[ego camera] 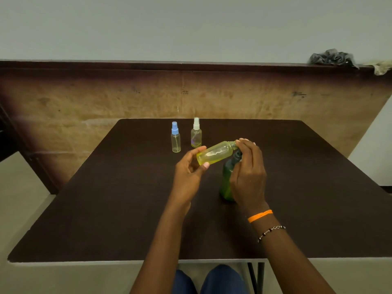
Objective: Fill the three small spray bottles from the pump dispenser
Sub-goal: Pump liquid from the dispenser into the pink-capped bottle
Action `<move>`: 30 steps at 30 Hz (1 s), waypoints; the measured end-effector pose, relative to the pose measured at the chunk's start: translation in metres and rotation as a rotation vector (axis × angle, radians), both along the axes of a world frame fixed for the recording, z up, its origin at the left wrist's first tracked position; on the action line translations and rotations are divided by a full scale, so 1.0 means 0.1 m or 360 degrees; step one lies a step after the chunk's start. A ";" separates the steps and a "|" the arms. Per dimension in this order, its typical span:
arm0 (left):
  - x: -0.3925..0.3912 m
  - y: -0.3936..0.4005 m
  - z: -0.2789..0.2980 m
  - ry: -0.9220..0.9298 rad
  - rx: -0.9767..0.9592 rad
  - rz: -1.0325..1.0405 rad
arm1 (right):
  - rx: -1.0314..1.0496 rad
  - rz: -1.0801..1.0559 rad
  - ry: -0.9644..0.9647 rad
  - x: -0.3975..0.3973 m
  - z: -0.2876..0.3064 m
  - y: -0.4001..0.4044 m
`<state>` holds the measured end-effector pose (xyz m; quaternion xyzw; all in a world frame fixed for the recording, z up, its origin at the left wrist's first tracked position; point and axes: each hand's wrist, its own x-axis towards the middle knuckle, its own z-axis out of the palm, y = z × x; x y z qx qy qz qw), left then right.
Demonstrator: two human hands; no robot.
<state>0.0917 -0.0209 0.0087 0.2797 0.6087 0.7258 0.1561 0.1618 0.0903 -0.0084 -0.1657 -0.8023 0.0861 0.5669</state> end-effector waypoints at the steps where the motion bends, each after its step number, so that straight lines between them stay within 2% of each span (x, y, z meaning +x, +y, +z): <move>1: 0.00 0.00 0.00 0.0000 0.0001 0.0003 | 0.0008 -0.0001 -0.0009 0.01 0.04 0.00; 20: 0.00 0.03 -0.01 -0.0014 0.0047 0.0028 | 0.0031 -0.0011 -0.0180 0.08 0.36 0.07; 30: 0.00 0.01 -0.02 -0.0017 0.0031 0.0007 | -0.0098 0.0020 0.0096 -0.02 0.05 0.02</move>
